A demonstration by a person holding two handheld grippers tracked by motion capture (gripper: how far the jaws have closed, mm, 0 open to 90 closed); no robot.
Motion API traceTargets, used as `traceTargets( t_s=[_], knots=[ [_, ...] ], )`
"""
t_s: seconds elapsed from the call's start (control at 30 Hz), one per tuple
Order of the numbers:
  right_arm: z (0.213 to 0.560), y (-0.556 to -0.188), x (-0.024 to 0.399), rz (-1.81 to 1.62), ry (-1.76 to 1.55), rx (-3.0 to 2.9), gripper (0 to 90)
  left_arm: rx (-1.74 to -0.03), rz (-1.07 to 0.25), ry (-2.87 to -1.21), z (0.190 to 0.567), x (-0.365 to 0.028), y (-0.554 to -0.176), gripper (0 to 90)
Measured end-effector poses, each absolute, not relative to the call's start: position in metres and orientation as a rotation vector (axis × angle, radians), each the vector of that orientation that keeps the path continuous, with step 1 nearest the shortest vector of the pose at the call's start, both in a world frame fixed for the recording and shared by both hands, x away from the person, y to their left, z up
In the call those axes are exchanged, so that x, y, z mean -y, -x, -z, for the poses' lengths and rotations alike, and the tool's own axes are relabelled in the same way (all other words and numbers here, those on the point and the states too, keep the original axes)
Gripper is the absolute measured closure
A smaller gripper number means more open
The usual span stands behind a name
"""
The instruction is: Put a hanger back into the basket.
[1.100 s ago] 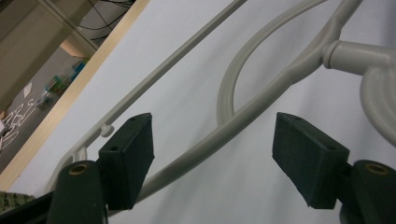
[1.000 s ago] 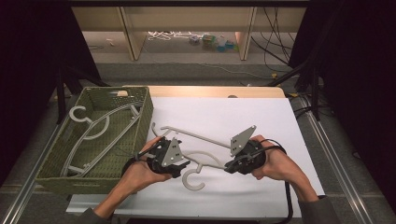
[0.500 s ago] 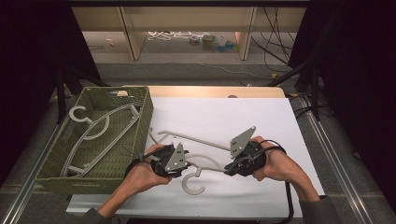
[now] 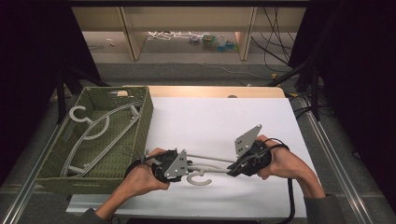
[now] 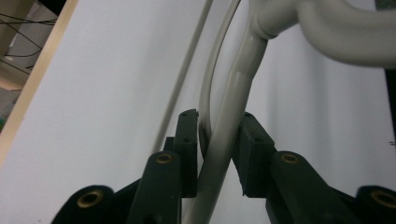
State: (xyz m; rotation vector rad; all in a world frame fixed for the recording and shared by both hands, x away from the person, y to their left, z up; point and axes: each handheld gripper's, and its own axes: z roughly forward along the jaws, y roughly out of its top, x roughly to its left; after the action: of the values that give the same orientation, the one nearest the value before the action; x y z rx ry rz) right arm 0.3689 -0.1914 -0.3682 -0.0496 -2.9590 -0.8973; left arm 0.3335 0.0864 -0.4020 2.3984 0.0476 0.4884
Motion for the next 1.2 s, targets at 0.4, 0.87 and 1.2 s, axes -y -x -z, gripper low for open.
traceTargets(
  t_s=[0.4, 0.87, 1.2],
  knots=[
    [0.364, -0.378, 0.200, 1.069, 0.188, 3.014, 70.9, -0.158, -0.365, -2.312, 0.397, -0.091, -0.335, 79.3],
    [0.352, -0.373, 0.207, 1.373, 0.742, 3.080, 26.9, -0.491, -0.242, -2.196, 0.393, -0.117, -0.347, 79.4],
    [0.355, -0.352, 0.222, 1.674, 1.038, 2.979, 18.4, -0.617, -0.187, -2.064, 0.377, -0.137, -0.347, 79.3]
  ],
)
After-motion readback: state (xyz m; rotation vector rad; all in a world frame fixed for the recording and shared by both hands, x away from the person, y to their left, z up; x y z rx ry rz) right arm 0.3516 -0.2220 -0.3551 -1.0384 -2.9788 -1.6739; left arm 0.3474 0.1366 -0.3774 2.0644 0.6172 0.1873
